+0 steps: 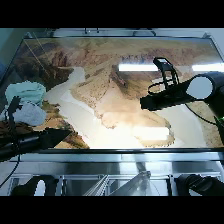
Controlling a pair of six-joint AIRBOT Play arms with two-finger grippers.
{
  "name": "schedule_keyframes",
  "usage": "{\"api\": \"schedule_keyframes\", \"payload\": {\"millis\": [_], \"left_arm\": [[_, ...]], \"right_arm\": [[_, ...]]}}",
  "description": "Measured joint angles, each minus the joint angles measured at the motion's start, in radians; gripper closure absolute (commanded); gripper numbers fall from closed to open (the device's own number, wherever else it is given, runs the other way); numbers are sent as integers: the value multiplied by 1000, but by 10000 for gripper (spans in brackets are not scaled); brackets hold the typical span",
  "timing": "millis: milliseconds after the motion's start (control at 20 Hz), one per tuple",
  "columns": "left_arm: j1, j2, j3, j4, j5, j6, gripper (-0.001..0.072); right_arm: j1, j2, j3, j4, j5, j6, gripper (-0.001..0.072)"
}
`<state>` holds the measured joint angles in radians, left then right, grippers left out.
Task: Fold the shirts.
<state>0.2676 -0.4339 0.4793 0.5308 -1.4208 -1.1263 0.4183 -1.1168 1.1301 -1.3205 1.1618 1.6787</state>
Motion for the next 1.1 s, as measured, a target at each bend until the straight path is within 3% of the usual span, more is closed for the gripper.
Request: {"api": "schedule_keyframes", "payload": {"millis": [250,500,750,800,850,900,1100], "left_arm": [[8,-15,41,56,39,-45,691],[87,-188,323,290,62,-79,683],[182,-412,605,360,60,-86,683],[196,-454,649,369,63,-86,641],[208,-499,697,374,67,-86,243],[216,-547,744,381,75,-86,-4],[229,-752,930,441,98,-86,-7]], "right_arm": [[0,0,0,0,0,0,694],[0,0,0,0,0,0,694],[0,0,0,0,0,0,694],[0,0,0,0,1,0,694],[0,0,0,0,0,0,694],[0,0,0,0,1,0,694],[0,0,0,0,1,0,694]]}}
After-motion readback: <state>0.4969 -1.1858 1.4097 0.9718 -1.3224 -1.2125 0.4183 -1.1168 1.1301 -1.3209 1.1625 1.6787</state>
